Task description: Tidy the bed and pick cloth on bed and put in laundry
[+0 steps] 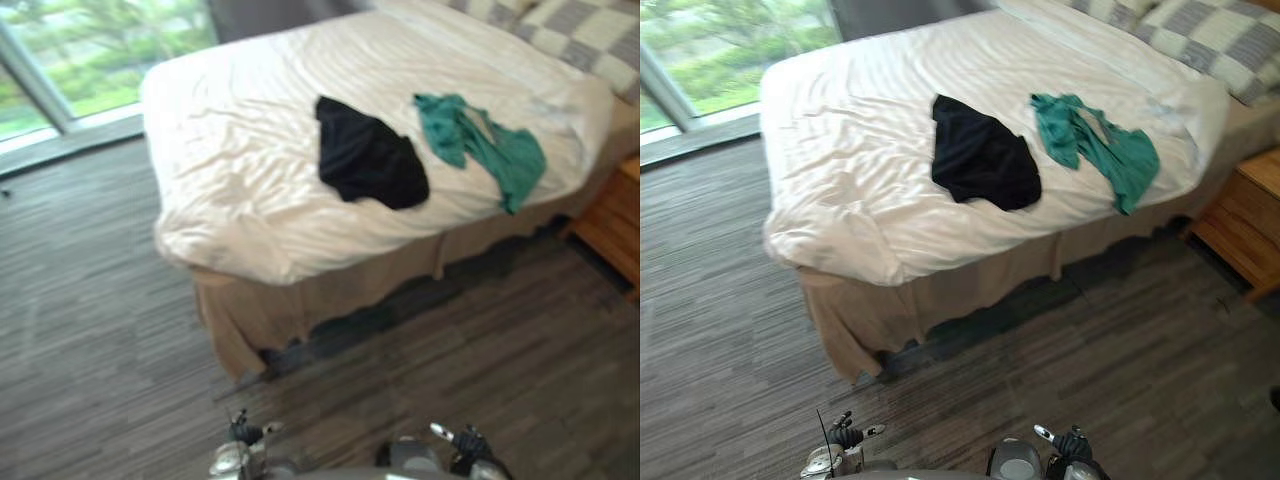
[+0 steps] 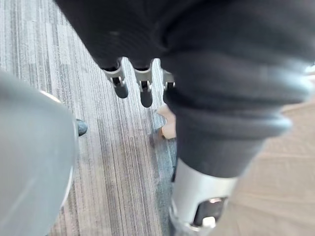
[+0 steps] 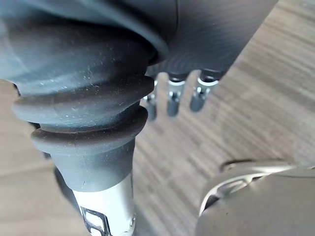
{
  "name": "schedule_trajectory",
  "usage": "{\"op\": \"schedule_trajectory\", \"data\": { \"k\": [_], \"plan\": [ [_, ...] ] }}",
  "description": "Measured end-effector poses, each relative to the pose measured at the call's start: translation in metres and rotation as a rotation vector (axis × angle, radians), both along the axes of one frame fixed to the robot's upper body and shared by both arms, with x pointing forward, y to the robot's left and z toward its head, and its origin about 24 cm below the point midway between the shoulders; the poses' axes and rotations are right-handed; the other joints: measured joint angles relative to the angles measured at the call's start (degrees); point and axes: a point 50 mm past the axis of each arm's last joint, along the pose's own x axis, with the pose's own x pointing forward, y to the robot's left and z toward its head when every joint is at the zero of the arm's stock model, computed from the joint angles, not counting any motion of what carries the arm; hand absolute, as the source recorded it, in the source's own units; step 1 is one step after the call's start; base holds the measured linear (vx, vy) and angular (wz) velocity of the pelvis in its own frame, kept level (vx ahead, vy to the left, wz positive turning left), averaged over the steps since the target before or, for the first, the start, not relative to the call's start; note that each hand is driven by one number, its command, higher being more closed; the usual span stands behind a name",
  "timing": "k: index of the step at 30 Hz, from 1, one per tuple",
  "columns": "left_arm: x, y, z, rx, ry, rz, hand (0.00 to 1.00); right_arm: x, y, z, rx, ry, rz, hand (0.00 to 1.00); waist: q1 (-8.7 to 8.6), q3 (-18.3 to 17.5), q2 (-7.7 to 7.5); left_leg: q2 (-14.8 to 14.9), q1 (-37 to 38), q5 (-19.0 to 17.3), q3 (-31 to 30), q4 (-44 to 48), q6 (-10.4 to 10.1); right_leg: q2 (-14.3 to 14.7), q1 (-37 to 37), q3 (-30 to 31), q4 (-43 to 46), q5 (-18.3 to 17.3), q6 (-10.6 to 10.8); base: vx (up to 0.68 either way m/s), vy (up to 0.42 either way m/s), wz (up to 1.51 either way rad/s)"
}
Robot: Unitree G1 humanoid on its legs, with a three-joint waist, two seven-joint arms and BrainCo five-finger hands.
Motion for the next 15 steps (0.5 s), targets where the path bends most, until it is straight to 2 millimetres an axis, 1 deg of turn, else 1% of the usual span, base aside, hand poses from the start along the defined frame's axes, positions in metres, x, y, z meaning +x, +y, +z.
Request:
{"op": "schedule_trajectory", "data": {
  "k": [1,3,5,6,7,8,9,11,14,15],
  "plan": [
    [0.001,0.0,0.0,0.002,-0.001,-0.013,0.0,0.0,0.0,0.0,-0.002,0.001,0.008,0.0,0.06,0.07,0.01,-0.79,-0.3,-0.04,1.16,-0.34,-0.03,-0.57,0.87,-0.82,-0.79,-1.05,0.9,-0.09,0.009,0.74],
    [0.001,0.0,0.0,0.0,-0.004,-0.011,0.0,-0.002,-0.002,0.0,-0.016,0.013,0.027,0.0,0.34,0.09,0.08,-2.92,-1.22,-0.05,0.84,-2.03,-0.05,-1.8,1.01,-2.33,-1.15,-0.91,1.8,-0.13,0.097,0.69],
    [-0.001,0.0,0.0,-0.002,0.001,-0.013,0.0,-0.006,-0.005,-0.001,-0.029,0.032,0.044,0.0,0.48,-0.03,0.59,-3.72,-0.89,0.0,0.89,-5.56,-0.01,-1.49,0.93,-2.45,-2.08,-0.57,3.15,-0.1,0.126,0.49],
    [-0.002,-0.001,-0.001,-0.003,0.002,-0.016,0.0,-0.008,-0.005,-0.001,-0.031,0.038,0.046,0.0,0.51,-0.08,0.82,-3.84,-0.9,-0.01,0.87,-6.57,-0.02,-1.28,0.97,-2.4,-2.61,-0.28,3.3,-0.07,0.143,0.56],
    [-0.002,-0.002,-0.001,-0.004,0.003,-0.02,0.0,-0.011,-0.006,-0.001,-0.034,0.05,0.049,0.0,0.64,-0.31,1.57,-4.09,-1.0,0.04,0.71,-8.24,-0.1,-0.55,1.03,-2.15,-3.78,0.53,3.64,-0.04,0.113,0.42],
    [-0.003,-0.002,-0.001,-0.005,0.005,-0.02,0.0,-0.013,-0.006,-0.002,-0.034,0.058,0.05,0.0,1.3,0.01,1.16,-4.32,-1.41,0.3,0.55,-8.83,0.14,-0.42,1.24,-1.54,-5.33,1.66,3.83,-0.05,0.131,0.36],
    [-0.001,-0.001,0.0,-0.008,-0.005,-0.007,0.0,-0.016,-0.006,-0.003,-0.036,0.072,0.058,0.0,1.95,0.28,1.16,-4.59,-1.64,0.24,0.49,-8.91,0.2,0.09,2.43,-1.08,-8.32,3.08,4.04,-0.02,0.125,0.21],
    [0.0,-0.002,0.0,-0.01,-0.007,-0.008,0.0,-0.018,-0.005,-0.003,-0.041,0.081,0.072,0.0,2.91,0.35,1.27,-4.96,-1.6,-0.39,0.4,-8.43,0.97,0.74,4.63,0.49,-12.44,4.82,3.93,0.0,0.159,0.09],
    [-0.002,0.0,0.0,-0.008,-0.003,-0.005,0.0,-0.017,-0.005,-0.003,-0.057,0.089,0.11,0.0,2.96,0.18,1.05,-5.8,-0.56,-2.0,0.92,-8.1,1.06,0.84,7.31,1.84,-17.44,7.9,4.99,0.01,0.095,-0.11],
    [-0.002,0.0,0.0,-0.006,-0.002,-0.005,0.0,-0.017,-0.005,-0.003,-0.057,0.089,0.11,0.0,2.96,0.2,1.05,-5.93,-0.21,-2.18,1.13,-8.11,1.1,0.81,7.8,2.02,-18.05,8.14,5.24,0.04,0.066,-0.19]
  ]
}}
